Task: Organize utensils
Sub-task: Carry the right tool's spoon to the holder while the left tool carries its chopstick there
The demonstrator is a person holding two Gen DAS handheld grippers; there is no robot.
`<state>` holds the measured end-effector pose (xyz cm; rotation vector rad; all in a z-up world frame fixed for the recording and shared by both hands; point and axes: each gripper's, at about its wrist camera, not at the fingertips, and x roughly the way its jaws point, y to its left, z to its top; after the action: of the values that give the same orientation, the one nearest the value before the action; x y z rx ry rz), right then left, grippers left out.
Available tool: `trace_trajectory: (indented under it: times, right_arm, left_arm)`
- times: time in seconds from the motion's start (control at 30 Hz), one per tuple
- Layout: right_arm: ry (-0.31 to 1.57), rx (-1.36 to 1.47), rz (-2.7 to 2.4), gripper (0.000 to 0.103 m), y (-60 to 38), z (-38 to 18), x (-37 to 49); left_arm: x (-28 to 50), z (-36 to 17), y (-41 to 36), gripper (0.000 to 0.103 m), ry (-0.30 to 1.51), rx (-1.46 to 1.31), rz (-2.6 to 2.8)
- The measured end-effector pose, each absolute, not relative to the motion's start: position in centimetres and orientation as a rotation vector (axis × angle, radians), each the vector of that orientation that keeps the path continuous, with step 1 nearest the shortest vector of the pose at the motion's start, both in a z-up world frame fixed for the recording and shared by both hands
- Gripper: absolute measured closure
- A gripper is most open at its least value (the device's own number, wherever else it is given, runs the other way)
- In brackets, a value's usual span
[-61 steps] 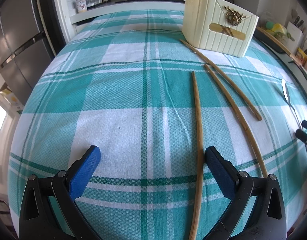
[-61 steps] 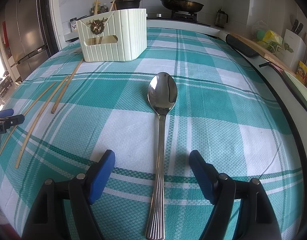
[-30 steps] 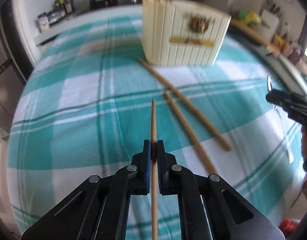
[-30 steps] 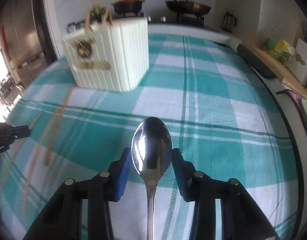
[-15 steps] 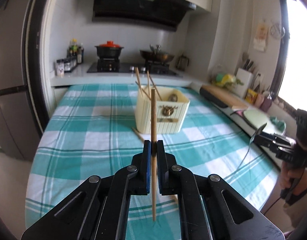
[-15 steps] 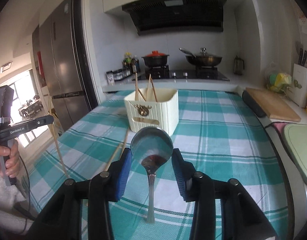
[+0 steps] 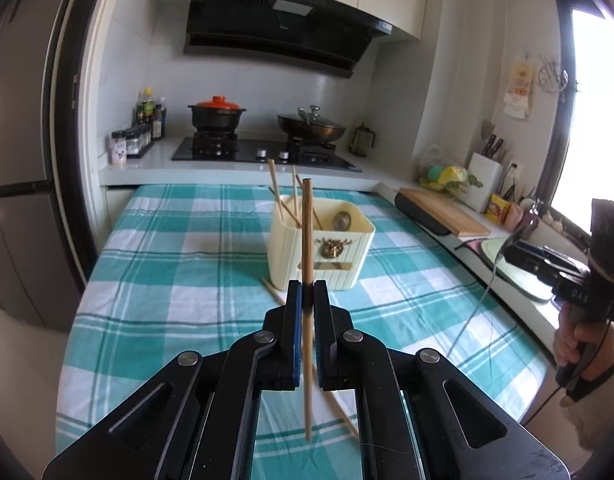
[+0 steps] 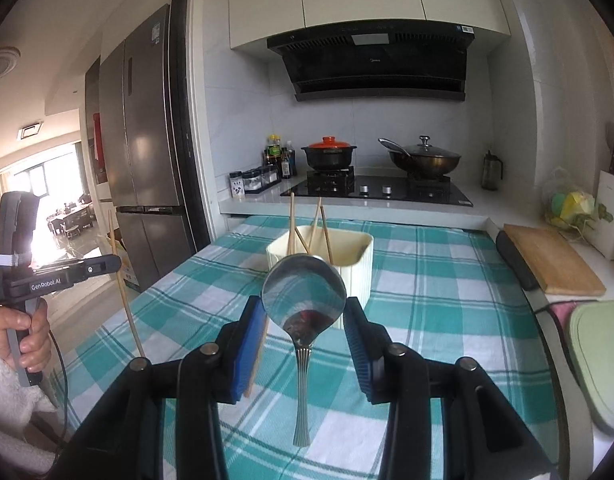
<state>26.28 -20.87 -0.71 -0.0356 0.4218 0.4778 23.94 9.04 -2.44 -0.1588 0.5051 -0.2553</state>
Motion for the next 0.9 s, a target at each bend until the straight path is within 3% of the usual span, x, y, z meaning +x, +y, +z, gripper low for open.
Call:
trace_trajectory:
  times: [0.3,0.63,0.9]
  right_arm:
    - [0.408,-0.025,0.521,0.061,-19.7,2.9,31.2]
    - [0.35,0.004,0.499,0.061,-17.9,7.9,40.8]
    - [0.313,-0.026,0.461,0.061,-16.1,6.2,47.3]
  left_arm:
    - [28.0,3.2,10.4,0.099,0.459,-0.215,-0.302]
    - [38.6,10.8,9.1,0.099,0.32,-0.236,-0.249]
    - [47.1,7.4,5.9,0.099,0.375,-0.214,-0.194]
